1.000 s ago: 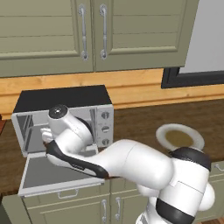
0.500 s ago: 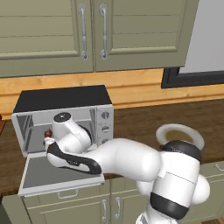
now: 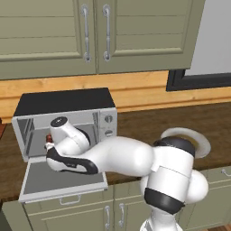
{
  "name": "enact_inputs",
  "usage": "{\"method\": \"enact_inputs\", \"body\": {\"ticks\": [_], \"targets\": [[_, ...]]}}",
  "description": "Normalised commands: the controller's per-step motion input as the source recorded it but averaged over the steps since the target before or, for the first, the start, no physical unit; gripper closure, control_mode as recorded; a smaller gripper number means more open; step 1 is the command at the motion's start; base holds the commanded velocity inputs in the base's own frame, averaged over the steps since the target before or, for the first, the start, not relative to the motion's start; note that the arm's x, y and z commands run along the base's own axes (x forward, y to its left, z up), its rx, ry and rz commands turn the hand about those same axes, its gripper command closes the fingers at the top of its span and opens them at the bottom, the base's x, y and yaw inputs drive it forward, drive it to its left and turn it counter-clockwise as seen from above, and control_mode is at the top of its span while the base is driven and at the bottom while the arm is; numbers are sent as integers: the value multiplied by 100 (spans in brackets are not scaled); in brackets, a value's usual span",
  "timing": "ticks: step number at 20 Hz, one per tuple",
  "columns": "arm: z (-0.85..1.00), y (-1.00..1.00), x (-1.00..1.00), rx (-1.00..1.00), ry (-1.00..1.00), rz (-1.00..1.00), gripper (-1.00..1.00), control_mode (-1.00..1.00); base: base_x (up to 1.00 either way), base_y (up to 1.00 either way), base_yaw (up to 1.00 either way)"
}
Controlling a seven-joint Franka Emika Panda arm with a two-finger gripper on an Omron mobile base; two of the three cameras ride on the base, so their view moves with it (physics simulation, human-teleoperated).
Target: Pick up the kebab skewer and baguette bread, and place them inside the toaster oven. Close the toaster oven door and start by setting the timer.
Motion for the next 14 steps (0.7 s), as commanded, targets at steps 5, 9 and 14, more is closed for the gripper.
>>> {"method": "enact_inputs", "body": {"ticks": [5,9,14], "targets": [[-30,13,6,-1,4,-1,-100,-100,0,0,0],[-16,3,2,0,0,-1,-100,-100,0,0,0],[-13,0,0,0,0,-4,-100,-100,0,0,0]]}}
